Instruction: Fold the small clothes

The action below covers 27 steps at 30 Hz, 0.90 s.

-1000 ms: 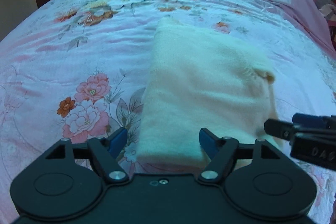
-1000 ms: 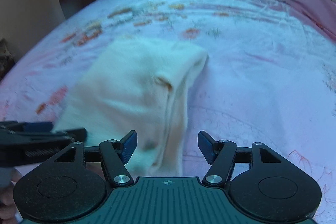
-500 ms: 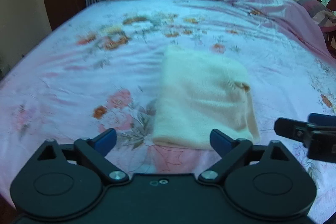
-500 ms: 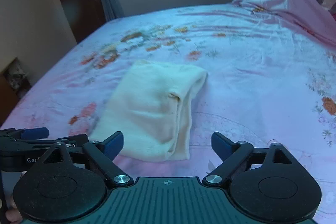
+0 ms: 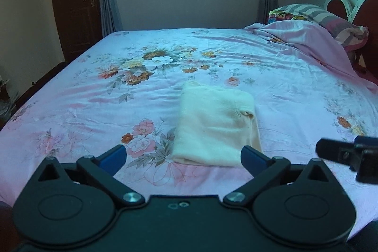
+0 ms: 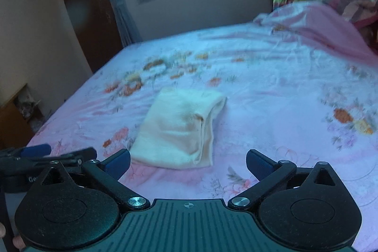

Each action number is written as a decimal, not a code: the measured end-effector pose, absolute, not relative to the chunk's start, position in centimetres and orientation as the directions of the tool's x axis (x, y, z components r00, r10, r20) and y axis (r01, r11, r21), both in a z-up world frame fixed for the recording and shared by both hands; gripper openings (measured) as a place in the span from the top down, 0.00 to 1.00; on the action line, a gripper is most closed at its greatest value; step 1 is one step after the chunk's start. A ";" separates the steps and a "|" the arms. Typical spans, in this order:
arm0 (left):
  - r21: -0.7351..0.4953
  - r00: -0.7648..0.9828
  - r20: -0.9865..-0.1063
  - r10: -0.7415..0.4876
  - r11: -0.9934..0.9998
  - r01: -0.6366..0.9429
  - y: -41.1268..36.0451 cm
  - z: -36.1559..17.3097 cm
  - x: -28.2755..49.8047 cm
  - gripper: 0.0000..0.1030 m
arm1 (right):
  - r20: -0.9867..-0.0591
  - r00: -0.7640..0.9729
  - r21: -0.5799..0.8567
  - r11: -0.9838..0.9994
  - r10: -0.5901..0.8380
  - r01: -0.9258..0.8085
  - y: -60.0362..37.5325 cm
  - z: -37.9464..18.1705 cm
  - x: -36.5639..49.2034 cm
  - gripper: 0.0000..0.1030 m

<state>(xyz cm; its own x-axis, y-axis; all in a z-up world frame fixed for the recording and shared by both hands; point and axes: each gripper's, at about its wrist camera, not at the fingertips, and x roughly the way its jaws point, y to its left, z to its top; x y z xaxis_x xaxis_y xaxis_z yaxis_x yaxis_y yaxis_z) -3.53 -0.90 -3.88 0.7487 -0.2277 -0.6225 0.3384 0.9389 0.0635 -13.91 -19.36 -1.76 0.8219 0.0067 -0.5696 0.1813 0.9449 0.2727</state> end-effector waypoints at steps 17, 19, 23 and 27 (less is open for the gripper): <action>0.057 0.778 -0.582 -0.237 0.942 0.330 -0.1 -2.7 -7.5 0.02 | -0.452 0.884 0.176 0.959 -0.122 0.222 -17.8 0.2 -18.9 0.00; 0.065 0.783 -0.577 -0.231 0.943 0.326 -0.2 -2.6 -7.6 0.02 | -0.447 0.886 0.177 0.958 -0.126 0.225 -18.0 0.1 -19.2 0.00; 0.075 0.787 -0.572 -0.231 0.941 0.331 -0.5 -2.6 -8.0 0.02 | -0.432 0.892 0.172 0.958 -0.137 0.230 -18.2 0.1 -19.8 0.00; 0.075 0.784 -0.572 -0.240 0.937 0.342 -0.9 -2.5 -8.1 0.02 | -0.432 0.892 0.182 0.956 -0.131 0.229 -18.4 0.1 -19.9 0.00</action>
